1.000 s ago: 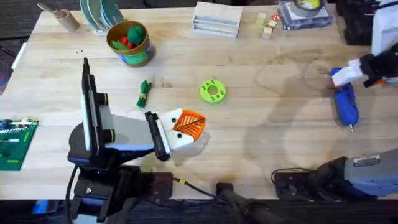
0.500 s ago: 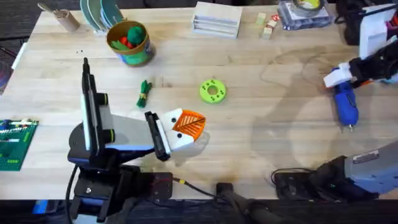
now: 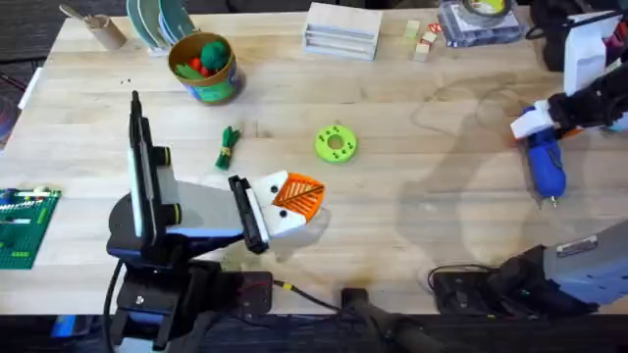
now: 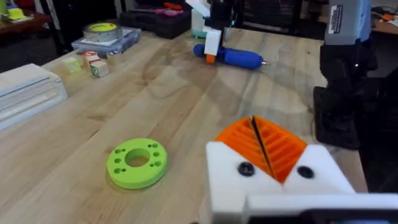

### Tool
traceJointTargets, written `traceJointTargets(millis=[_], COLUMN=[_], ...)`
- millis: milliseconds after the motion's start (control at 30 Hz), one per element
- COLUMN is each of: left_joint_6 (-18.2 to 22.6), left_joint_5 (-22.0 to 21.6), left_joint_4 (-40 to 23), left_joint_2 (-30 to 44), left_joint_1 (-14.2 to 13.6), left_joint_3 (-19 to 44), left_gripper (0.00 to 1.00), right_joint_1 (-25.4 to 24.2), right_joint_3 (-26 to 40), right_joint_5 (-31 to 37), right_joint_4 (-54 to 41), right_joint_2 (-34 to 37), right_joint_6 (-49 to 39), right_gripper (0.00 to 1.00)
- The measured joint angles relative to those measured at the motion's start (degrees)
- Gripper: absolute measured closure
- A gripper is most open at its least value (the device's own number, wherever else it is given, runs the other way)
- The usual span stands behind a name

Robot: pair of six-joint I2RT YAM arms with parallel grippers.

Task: Pick up the gripper from the table and insert it into the empty holder that is missing its gripper. Then pick up a screw, insert it into the mounting hole, and use the screwdriver to tighten it. Finally, clean up the table by picking up the vegetable and placing it into the bucket.

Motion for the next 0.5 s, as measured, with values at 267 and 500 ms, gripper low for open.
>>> traceJointTargets(millis=[267,500], left_joint_6=[0.0,0.0], left_joint_5=[0.0,0.0], left_joint_4=[0.0,0.0], left_joint_2=[0.0,0.0], left_joint_1=[0.0,0.0], left_joint_3=[0.0,0.0], left_gripper=[0.997,0.997], right_joint_1=[0.0,0.0], right_joint_3=[0.0,0.0], right_joint_5=[-0.2,-0.2], right_joint_4=[0.2,0.1], right_joint_2=[0.0,0.0], right_joint_6=[-0.1,-0.2], right_gripper=[0.546,0.806])
